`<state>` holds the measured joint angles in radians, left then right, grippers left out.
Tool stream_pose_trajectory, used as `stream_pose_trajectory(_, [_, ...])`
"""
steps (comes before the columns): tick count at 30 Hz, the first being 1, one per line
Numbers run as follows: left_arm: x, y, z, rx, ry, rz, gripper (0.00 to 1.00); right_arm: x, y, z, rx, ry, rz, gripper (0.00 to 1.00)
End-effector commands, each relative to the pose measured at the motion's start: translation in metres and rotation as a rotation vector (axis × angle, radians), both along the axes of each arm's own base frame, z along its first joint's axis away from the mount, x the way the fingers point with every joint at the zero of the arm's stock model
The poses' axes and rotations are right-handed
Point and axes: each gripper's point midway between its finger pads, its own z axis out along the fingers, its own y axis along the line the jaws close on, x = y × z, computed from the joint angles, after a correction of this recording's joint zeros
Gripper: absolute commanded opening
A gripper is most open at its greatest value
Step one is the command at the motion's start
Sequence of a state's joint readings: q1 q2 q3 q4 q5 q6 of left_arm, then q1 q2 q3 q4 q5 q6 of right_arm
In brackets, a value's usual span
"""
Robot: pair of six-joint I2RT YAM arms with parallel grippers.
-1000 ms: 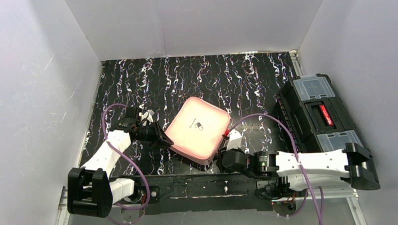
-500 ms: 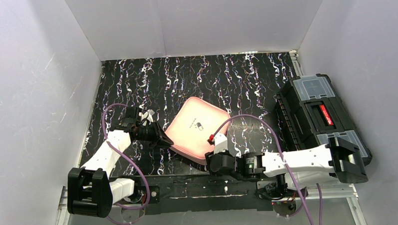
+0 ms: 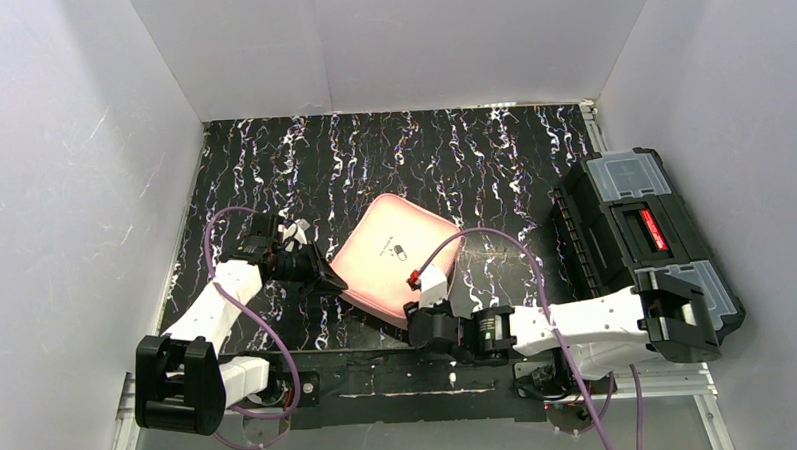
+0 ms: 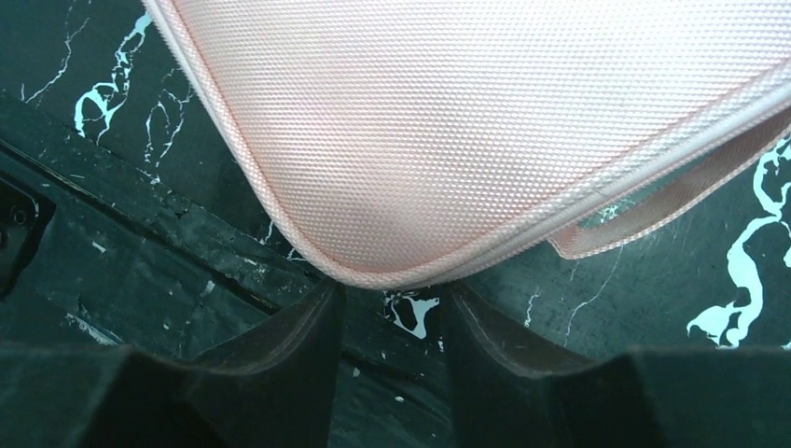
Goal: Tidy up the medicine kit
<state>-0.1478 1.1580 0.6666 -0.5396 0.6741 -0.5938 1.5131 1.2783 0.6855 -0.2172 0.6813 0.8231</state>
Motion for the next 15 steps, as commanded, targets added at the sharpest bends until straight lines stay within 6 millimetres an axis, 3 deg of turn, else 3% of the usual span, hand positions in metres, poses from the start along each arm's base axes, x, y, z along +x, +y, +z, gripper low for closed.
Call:
stream_pose_trajectory(1, [-0.0030,-0.0048,0.0109,-0.038,-0.020,-0.052,0.07,0.0056,0.0149,0.0132,0.054,-0.093,-0.006,0.48])
stream_pose_trajectory(15, [-0.0030,-0.0045,0.0110,-0.036,-0.021,-0.053,0.07,0.0101,0.0098,0.0074,0.049,-0.200,-0.043,0.38])
